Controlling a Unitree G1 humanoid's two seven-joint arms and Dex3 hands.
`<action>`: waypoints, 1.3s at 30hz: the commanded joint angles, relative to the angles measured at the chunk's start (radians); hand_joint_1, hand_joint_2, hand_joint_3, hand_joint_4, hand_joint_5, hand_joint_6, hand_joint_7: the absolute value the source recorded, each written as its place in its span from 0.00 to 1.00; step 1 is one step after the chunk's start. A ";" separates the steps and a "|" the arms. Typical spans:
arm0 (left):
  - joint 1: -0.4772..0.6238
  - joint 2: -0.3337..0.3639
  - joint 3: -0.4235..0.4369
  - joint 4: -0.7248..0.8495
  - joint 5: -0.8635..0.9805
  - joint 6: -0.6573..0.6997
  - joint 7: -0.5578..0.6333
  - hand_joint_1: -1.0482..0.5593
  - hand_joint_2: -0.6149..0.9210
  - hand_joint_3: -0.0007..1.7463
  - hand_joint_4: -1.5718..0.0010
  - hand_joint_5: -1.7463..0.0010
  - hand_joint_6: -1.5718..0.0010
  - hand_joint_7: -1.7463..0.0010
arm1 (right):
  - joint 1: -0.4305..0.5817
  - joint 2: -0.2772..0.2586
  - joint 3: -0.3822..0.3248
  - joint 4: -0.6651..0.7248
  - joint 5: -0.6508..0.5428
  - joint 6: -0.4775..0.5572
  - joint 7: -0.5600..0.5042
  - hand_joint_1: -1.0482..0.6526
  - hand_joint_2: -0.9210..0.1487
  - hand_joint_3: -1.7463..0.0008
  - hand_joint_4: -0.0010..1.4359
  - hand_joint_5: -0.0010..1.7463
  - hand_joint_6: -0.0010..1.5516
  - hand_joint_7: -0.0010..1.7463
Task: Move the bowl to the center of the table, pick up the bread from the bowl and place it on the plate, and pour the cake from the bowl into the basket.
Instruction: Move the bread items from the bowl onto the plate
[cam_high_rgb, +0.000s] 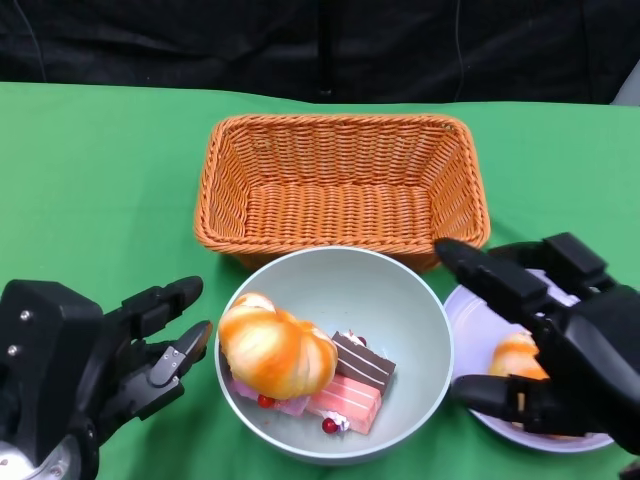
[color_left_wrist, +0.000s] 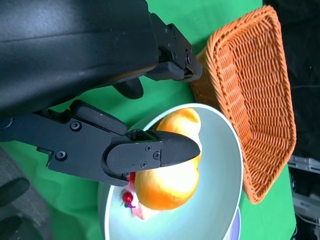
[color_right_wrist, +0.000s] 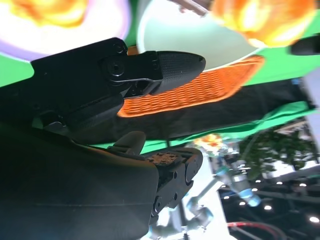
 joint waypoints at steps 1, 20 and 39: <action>0.002 0.009 -0.002 -0.010 -0.003 0.005 -0.008 0.29 1.00 0.29 1.00 0.44 0.77 0.98 | -0.036 0.017 0.028 -0.023 0.050 0.022 0.066 0.25 0.00 0.83 0.08 0.46 0.21 0.04; -0.005 -0.022 0.019 -0.017 -0.057 0.075 0.006 0.27 1.00 0.29 1.00 0.43 0.79 0.99 | -0.223 0.166 0.225 0.167 -0.004 0.098 0.102 0.26 0.00 0.90 0.07 0.51 0.24 0.05; -0.002 -0.082 0.088 -0.002 -0.051 0.017 0.065 0.26 1.00 0.30 1.00 0.36 0.75 0.98 | -0.328 0.252 0.366 0.454 -0.097 0.092 -0.061 0.24 0.00 0.93 0.06 0.55 0.25 0.06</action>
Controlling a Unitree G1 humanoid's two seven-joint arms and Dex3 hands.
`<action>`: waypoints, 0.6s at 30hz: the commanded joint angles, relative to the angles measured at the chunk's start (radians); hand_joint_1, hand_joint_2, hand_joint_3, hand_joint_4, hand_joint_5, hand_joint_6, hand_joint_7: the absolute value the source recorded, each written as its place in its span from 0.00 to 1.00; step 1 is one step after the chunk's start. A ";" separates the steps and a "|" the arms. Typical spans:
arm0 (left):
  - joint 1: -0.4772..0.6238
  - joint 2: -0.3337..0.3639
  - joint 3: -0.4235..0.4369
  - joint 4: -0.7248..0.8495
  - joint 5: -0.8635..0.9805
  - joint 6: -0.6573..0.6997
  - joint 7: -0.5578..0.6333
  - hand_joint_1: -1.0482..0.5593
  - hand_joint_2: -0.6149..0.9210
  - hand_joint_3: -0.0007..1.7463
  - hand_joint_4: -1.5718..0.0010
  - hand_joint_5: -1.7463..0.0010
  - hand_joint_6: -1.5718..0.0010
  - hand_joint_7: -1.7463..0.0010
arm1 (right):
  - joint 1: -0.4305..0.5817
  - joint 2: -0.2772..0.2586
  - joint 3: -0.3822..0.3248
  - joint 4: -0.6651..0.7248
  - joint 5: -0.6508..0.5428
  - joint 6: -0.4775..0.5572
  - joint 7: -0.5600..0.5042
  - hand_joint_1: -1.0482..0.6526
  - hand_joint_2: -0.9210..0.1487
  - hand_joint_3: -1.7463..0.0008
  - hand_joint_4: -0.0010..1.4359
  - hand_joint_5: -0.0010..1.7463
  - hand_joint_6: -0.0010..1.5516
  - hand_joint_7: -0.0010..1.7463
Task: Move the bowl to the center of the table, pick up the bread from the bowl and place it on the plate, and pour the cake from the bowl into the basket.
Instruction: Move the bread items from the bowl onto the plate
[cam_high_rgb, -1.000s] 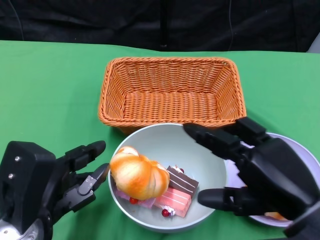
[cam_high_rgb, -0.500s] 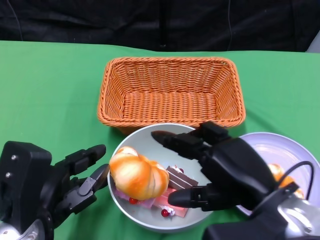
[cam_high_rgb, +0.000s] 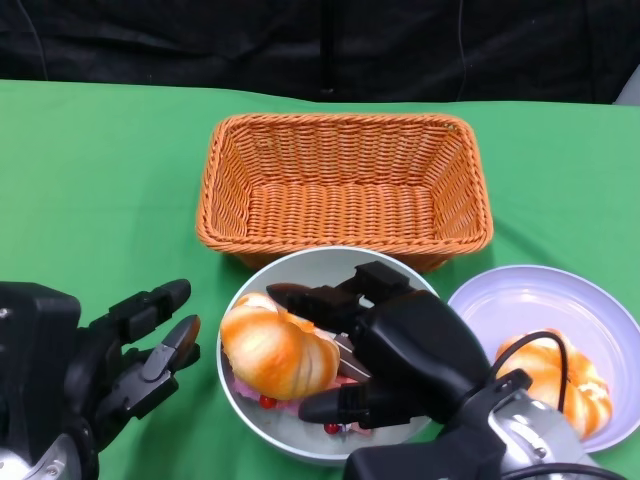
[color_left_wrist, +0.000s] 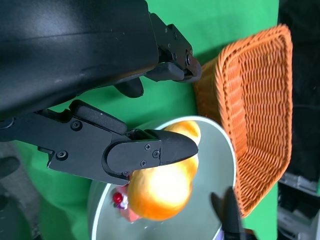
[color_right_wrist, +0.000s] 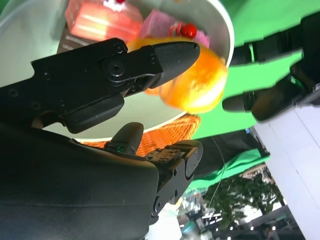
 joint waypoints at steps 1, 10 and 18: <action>0.001 -0.015 0.012 0.005 0.014 -0.064 0.030 0.26 1.00 0.30 1.00 0.35 0.74 0.98 | -0.018 0.015 0.014 0.030 -0.022 0.016 -0.031 0.24 0.00 0.94 0.06 0.55 0.25 0.06; 0.022 -0.062 0.025 0.016 0.036 -0.217 0.067 0.25 1.00 0.34 1.00 0.32 0.75 0.98 | -0.039 0.045 0.059 0.098 -0.059 0.055 -0.051 0.26 0.00 0.94 0.05 0.56 0.24 0.06; 0.039 -0.080 0.017 0.049 0.058 -0.340 0.064 0.25 1.00 0.34 1.00 0.33 0.76 0.98 | -0.074 0.079 0.093 0.228 -0.093 0.042 -0.189 0.29 0.00 0.93 0.10 0.57 0.27 0.08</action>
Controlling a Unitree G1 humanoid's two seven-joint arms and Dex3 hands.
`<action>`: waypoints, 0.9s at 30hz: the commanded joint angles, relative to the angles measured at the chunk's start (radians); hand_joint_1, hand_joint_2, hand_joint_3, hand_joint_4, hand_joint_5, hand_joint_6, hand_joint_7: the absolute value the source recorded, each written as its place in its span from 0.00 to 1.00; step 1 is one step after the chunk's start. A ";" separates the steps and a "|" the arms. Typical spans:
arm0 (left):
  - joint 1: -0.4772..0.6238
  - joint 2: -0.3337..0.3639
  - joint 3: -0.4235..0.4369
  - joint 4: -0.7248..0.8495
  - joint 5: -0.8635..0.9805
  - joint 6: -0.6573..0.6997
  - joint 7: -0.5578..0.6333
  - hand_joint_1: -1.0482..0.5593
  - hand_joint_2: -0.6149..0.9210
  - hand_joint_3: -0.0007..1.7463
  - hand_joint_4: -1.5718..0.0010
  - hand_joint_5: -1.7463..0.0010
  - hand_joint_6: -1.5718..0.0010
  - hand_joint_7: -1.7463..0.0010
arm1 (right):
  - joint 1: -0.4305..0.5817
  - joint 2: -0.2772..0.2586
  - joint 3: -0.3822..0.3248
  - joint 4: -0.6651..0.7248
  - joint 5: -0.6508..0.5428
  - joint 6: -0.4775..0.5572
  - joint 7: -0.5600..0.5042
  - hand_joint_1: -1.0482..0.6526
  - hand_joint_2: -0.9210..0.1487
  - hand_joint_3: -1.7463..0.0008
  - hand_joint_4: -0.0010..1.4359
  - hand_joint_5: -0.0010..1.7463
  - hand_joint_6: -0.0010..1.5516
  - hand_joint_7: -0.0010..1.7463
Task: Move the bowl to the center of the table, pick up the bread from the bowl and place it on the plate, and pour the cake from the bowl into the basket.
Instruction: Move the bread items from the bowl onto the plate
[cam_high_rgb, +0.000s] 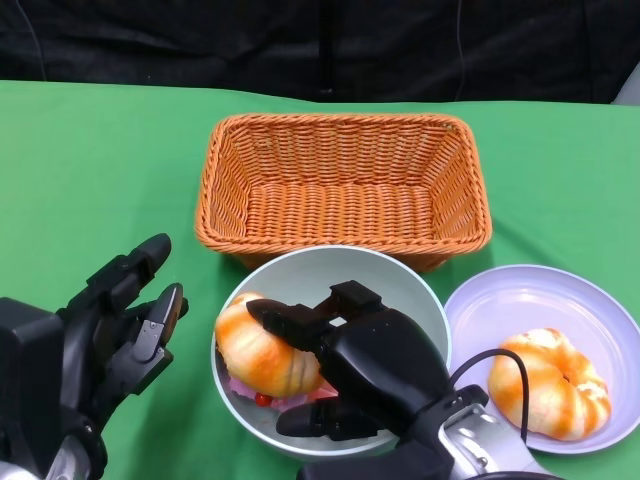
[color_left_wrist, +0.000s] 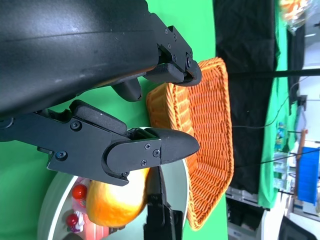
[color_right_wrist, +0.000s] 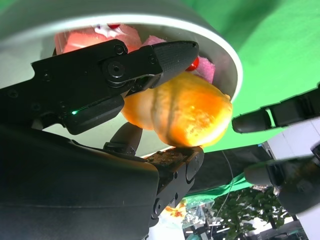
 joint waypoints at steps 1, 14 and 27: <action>0.010 -0.001 0.004 0.015 0.007 -0.034 0.012 0.25 1.00 0.34 1.00 0.32 0.75 0.98 | -0.025 0.013 0.002 0.068 0.004 -0.030 -0.093 0.33 0.00 0.94 0.15 0.56 0.30 0.10; 0.013 -0.005 0.005 0.021 -0.007 -0.034 0.000 0.26 1.00 0.33 1.00 0.31 0.74 0.97 | -0.116 0.016 -0.003 0.291 0.007 -0.276 -0.472 0.51 0.42 0.40 0.72 0.99 0.52 0.94; 0.012 0.000 0.002 0.019 -0.013 -0.022 -0.003 0.26 1.00 0.33 1.00 0.31 0.76 0.97 | -0.126 0.000 -0.020 0.292 0.016 -0.386 -0.600 0.51 0.56 0.24 0.73 1.00 0.50 1.00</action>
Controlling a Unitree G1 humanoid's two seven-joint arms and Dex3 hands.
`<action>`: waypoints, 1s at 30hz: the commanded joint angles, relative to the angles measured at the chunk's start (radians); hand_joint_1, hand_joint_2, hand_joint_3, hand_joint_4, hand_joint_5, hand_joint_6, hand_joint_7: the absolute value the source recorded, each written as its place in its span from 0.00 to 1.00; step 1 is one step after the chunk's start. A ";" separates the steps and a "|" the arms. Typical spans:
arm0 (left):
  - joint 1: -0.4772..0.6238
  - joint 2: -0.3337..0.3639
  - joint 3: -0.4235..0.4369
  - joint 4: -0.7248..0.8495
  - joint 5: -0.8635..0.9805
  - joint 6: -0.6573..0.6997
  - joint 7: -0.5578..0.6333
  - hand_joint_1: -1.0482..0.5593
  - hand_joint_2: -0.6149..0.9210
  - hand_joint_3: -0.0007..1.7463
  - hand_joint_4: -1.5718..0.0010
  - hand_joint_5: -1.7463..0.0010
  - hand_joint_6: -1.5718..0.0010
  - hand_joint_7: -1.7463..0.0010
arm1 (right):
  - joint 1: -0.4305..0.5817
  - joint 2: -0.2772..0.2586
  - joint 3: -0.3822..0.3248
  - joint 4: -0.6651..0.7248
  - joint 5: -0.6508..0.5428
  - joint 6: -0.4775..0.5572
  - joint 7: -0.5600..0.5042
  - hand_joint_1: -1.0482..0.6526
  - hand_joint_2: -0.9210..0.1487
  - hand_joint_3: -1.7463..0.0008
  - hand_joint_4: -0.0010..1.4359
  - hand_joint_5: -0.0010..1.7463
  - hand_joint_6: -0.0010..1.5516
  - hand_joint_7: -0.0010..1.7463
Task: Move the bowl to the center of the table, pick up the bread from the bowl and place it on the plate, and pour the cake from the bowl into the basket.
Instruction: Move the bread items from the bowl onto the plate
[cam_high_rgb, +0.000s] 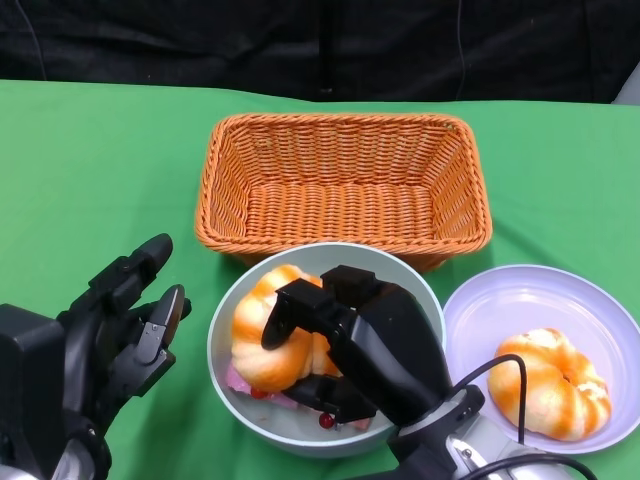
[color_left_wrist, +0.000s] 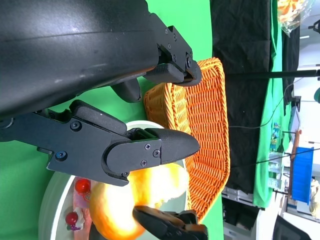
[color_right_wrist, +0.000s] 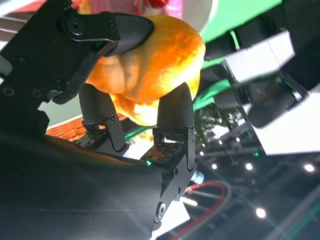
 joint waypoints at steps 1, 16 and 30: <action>0.007 0.012 0.006 0.005 -0.009 0.001 -0.004 0.26 1.00 0.33 1.00 0.31 0.76 0.97 | -0.004 -0.018 -0.018 -0.032 0.020 -0.029 -0.018 0.51 0.57 0.22 0.73 1.00 0.50 1.00; -0.016 0.023 0.005 0.035 -0.020 0.007 -0.019 0.25 1.00 0.33 1.00 0.31 0.74 0.96 | 0.116 -0.106 -0.103 -0.308 0.121 -0.090 0.126 0.48 0.60 0.12 0.73 1.00 0.51 1.00; -0.022 0.025 -0.010 0.046 -0.016 -0.004 -0.016 0.25 1.00 0.33 1.00 0.31 0.75 0.95 | 0.273 -0.246 -0.311 -0.524 0.276 -0.149 0.314 0.49 0.65 0.07 0.70 1.00 0.48 1.00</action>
